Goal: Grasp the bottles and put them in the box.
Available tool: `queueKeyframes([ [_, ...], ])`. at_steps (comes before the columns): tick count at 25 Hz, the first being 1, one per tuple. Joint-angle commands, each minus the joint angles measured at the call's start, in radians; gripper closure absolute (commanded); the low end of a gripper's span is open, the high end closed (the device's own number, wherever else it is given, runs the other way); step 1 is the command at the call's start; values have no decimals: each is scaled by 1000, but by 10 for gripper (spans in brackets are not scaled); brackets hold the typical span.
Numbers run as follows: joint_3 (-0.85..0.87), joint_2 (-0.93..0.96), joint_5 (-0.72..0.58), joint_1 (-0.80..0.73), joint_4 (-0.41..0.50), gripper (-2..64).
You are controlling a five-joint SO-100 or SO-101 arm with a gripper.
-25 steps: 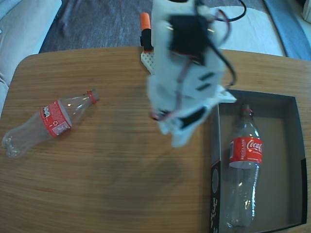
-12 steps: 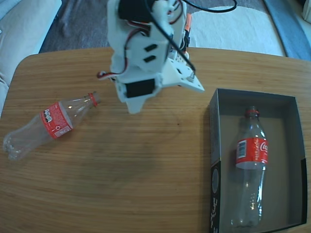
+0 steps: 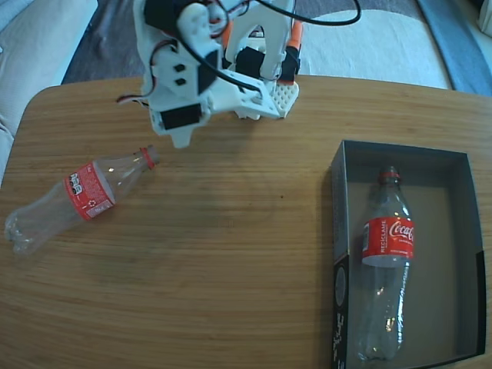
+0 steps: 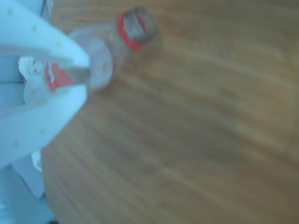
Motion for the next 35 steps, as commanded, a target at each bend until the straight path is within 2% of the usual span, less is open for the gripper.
queueKeyframes([
  [1,11,55,-135,74,-2,617],
  [6,44,71,-334,158,-2,617],
  [12,77,55,-434,164,-31,617],
  [25,264,55,-666,350,-302,616],
  [27,273,55,-683,377,-341,558],
  [31,298,55,-681,414,-422,340],
  [33,305,55,-681,425,-457,276],
  [35,307,54,-683,425,-486,244],
])
